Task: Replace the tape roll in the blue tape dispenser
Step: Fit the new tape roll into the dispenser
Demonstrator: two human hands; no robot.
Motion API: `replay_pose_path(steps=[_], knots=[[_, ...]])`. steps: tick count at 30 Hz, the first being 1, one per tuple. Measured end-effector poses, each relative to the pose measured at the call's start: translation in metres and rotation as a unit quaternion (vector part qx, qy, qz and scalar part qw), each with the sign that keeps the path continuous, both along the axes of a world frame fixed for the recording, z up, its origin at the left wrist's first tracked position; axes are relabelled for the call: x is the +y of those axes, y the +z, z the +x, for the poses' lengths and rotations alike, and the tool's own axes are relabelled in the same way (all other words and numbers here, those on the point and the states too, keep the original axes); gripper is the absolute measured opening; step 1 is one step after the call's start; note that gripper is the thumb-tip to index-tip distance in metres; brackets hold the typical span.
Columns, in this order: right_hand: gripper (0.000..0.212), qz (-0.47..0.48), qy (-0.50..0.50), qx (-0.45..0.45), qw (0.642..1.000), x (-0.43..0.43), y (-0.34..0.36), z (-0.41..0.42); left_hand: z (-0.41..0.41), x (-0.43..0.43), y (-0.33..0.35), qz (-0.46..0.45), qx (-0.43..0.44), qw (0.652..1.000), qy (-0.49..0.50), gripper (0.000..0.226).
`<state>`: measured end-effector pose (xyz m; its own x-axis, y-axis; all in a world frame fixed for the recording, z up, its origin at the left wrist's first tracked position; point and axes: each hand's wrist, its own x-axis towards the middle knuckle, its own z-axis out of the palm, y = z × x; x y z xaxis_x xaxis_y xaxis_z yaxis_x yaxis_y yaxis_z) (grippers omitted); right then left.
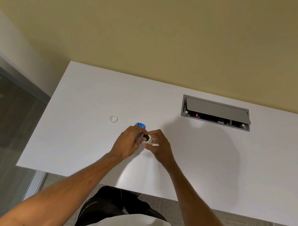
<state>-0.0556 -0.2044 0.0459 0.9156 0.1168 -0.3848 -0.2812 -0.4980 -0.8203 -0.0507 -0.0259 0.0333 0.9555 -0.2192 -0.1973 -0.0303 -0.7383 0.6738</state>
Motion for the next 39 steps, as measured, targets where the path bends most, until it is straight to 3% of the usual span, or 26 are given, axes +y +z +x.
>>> replay_pose_path(steps=[9, 21, 34, 39], knots=[[0.039, -0.029, 0.023, 0.004, 0.999, 0.003, -0.002, 0.003, 0.001, 0.000, -0.002, 0.036, -0.017, 0.999, -0.032, 0.026], [0.050, -0.022, 0.036, 0.005, 0.999, 0.016, -0.004, 0.013, 0.003, 0.012, -0.004, 0.028, -0.016, 0.999, 0.007, 0.027], [0.035, -0.045, 0.052, 0.003, 0.998, 0.020, -0.004, 0.015, 0.004, 0.014, -0.008, 0.063, -0.020, 0.998, 0.015, 0.028], [0.042, -0.049, 0.063, 0.012, 0.997, 0.021, -0.008, 0.018, 0.005, 0.016, -0.008, 0.061, -0.021, 0.998, 0.002, 0.029]])
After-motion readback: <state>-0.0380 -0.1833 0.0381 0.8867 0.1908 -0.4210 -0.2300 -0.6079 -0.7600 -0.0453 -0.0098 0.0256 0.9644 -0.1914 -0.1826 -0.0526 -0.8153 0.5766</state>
